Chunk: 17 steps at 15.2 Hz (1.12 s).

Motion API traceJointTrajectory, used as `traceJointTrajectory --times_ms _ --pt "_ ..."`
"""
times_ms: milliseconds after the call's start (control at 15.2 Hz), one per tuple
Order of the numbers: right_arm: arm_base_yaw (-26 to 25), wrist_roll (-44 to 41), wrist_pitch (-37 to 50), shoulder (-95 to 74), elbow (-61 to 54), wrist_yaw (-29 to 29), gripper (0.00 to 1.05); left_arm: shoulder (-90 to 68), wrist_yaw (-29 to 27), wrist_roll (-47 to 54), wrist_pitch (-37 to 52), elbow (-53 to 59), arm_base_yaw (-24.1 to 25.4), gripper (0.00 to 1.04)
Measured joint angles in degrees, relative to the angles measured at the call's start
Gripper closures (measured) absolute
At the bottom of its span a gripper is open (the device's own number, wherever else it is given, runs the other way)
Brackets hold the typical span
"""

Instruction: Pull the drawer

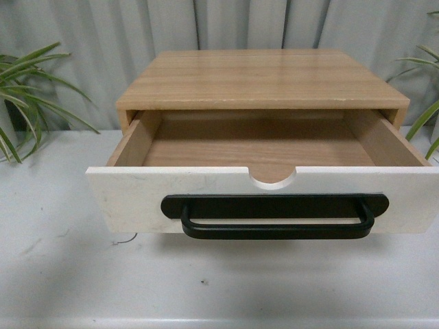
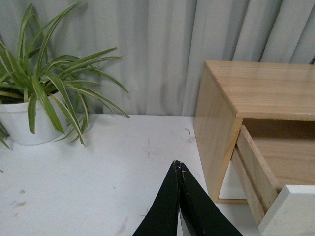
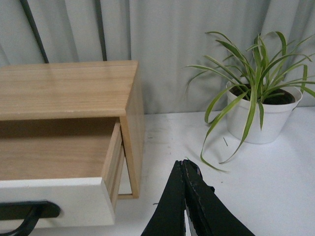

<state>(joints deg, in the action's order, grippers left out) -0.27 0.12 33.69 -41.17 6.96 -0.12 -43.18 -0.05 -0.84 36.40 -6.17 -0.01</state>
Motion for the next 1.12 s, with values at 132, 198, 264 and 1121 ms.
traceJointTrajectory --times_ms 132,198,264,1121 --pt "0.00 0.00 -2.05 3.89 -1.70 0.02 1.03 4.24 0.02 0.00 -2.49 1.64 0.00 1.03" --pt "0.00 0.00 -3.02 5.62 -2.27 0.02 1.03 6.45 0.02 0.00 -4.02 2.40 0.02 1.03" --pt "0.00 0.00 -4.24 7.48 -2.97 0.00 1.03 8.15 0.02 0.00 -5.25 2.89 0.00 1.03" --pt "0.00 0.00 -19.96 27.26 -6.25 0.02 1.03 29.18 0.02 0.02 -22.38 5.62 0.00 1.03"
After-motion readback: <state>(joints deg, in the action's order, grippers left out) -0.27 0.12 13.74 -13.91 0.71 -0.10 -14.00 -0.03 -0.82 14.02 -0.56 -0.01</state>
